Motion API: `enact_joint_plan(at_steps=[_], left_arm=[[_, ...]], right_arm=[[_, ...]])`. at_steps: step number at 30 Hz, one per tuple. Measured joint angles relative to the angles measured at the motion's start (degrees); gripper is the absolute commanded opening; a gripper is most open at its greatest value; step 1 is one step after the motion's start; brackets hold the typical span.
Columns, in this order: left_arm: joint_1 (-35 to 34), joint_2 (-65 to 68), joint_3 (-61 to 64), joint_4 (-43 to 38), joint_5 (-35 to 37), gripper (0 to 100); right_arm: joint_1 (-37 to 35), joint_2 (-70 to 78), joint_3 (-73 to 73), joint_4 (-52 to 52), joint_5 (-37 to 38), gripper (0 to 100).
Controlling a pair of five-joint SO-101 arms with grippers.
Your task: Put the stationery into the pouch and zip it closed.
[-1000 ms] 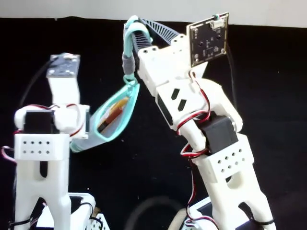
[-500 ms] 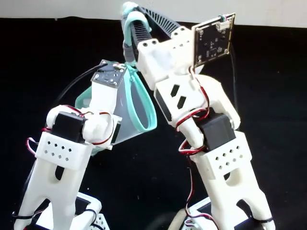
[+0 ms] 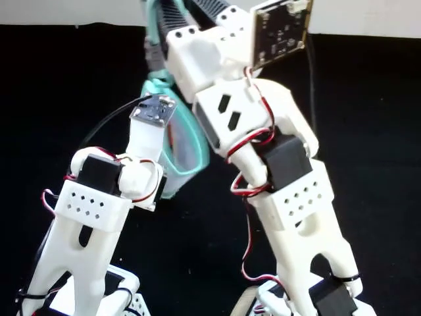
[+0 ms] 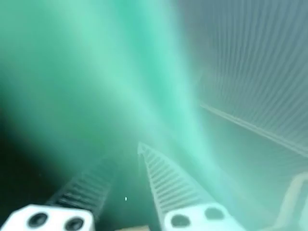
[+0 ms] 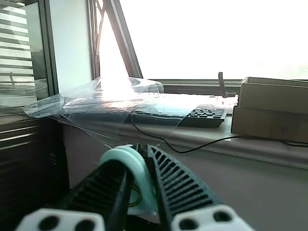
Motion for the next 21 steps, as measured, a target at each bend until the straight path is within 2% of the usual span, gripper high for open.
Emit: enact_joint_plan(at_steps=[7, 12, 21], left_arm=[[0.1, 0.0, 0.3, 0.0, 0.0, 1], [0.2, 0.0, 0.4, 0.0, 0.0, 1], [10.8, 0.0, 0.4, -3.5, 0.1, 1]], right_arm=[[-1.4, 0.4, -0.6, 0.3, 0.0, 0.5], [-3.0, 2.7, -4.1, 0.3, 3.9, 0.5], [-5.0, 5.6, -7.7, 1.6, 4.4, 0.5]])
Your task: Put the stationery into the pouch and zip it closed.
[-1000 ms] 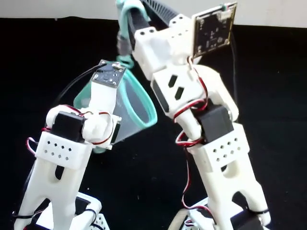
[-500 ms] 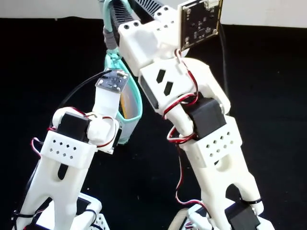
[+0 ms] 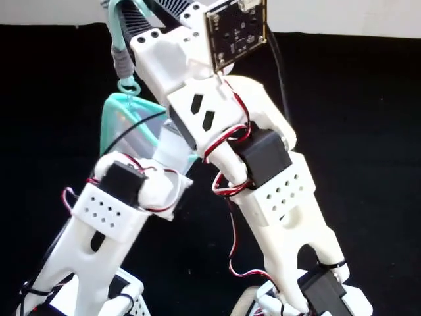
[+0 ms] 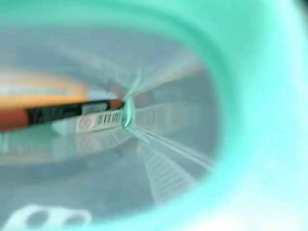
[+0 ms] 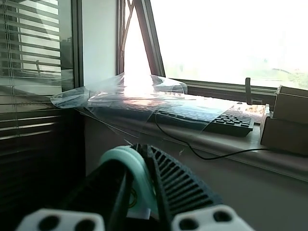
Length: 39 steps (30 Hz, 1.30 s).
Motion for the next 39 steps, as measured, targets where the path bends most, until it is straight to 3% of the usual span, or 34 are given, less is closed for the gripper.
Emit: enact_joint_plan(at_steps=[9, 14, 21, 30, 39], left_arm=[[0.4, 0.0, 4.2, -1.5, -0.2, 1], [0.4, 0.0, 4.9, -1.5, -5.6, 1], [0.3, -0.3, 4.9, -1.5, -6.7, 1], [0.3, -15.0, 4.9, 2.2, -10.7, 1], [-13.8, -25.8, 2.9, 2.7, -11.1, 1]], right_arm=[[-0.7, 0.0, -0.8, 6.5, 0.0, 0.5], [-0.7, 0.0, -0.8, 7.2, 0.0, 0.5], [-1.4, 0.0, -0.9, 9.9, 0.0, 0.5], [-1.4, 0.2, -1.0, 11.7, 0.0, 0.5], [-1.4, 0.2, -1.0, 11.9, 0.0, 0.5]])
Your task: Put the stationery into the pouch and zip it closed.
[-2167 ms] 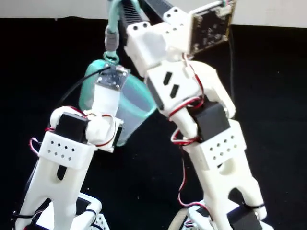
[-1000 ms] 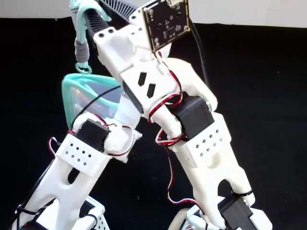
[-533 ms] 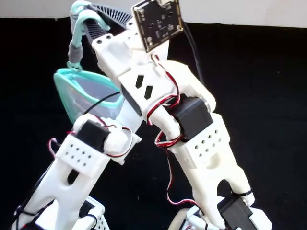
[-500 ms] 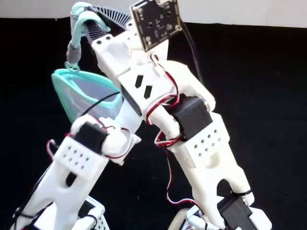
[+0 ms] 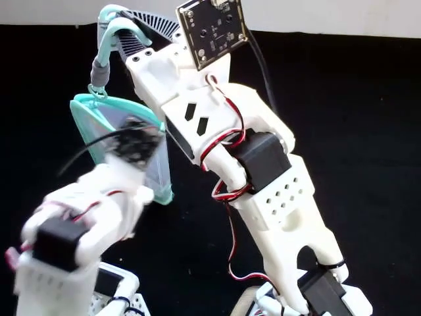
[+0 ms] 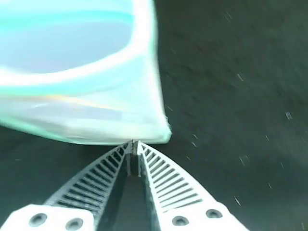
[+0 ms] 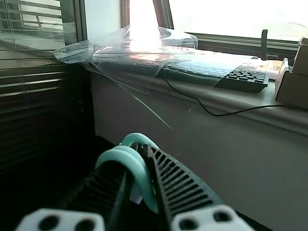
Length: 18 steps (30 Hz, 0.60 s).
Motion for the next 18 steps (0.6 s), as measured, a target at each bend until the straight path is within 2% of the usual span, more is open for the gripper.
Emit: enact_joint_plan(at_steps=[6, 11, 18], left_arm=[[-10.9, -6.4, -4.0, -0.2, 0.0, 1], [-20.0, -6.7, -4.3, -4.0, -3.3, 1], [-26.8, -6.8, -4.3, -8.6, -3.7, 17]], right_arm=[[0.0, 0.0, 0.0, 0.4, 0.0, 0.5], [-0.8, 0.0, -0.1, 4.2, 0.0, 0.5], [-2.8, 0.0, -0.1, 9.4, 0.0, 0.5]])
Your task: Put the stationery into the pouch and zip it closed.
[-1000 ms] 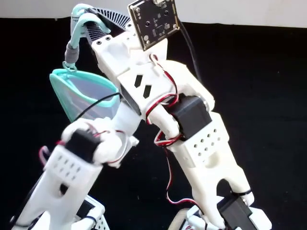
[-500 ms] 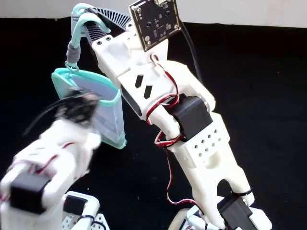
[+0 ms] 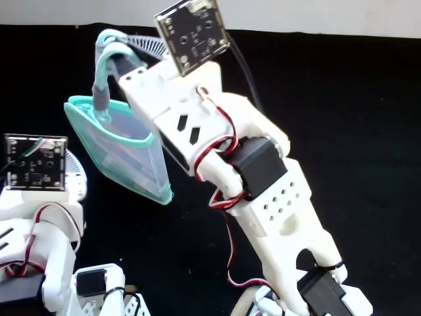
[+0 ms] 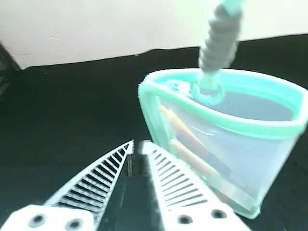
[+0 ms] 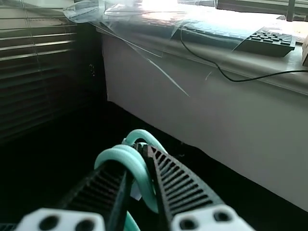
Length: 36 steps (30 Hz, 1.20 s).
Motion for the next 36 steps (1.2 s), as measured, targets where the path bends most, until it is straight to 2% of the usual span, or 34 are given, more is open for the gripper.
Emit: enact_joint_plan(at_steps=[6, 12, 16, 23, 26, 29, 33, 36], left_arm=[[-1.7, 1.1, 1.9, -5.8, -1.8, 19], [-1.8, 11.9, 1.7, -12.3, -7.4, 19], [-4.2, 20.7, -3.9, -13.0, -8.1, 19], [-13.4, 35.4, -18.9, -14.4, -8.2, 18], [-15.9, 40.8, -23.7, -16.4, -7.8, 14], [-16.4, 45.5, -26.9, -19.3, -5.2, 0], [-16.4, 52.8, -28.6, -25.5, -3.7, 1], [-16.4, 58.2, -28.7, -26.7, -3.5, 1]], right_arm=[[0.0, 0.0, 0.0, 2.8, 0.0, 0.5], [0.0, 0.0, 0.0, 4.0, 0.0, 0.5], [0.0, 0.0, 0.0, 5.8, 0.0, 0.5], [0.0, 0.0, 0.0, 6.9, 0.0, 0.5], [0.0, 0.0, 0.0, 6.9, 0.0, 0.5], [0.0, 0.0, 0.0, 6.9, 0.0, 0.5], [0.0, 0.0, 0.0, 6.9, 0.0, 0.5], [0.0, 0.0, 0.0, 6.9, 0.0, 0.5]])
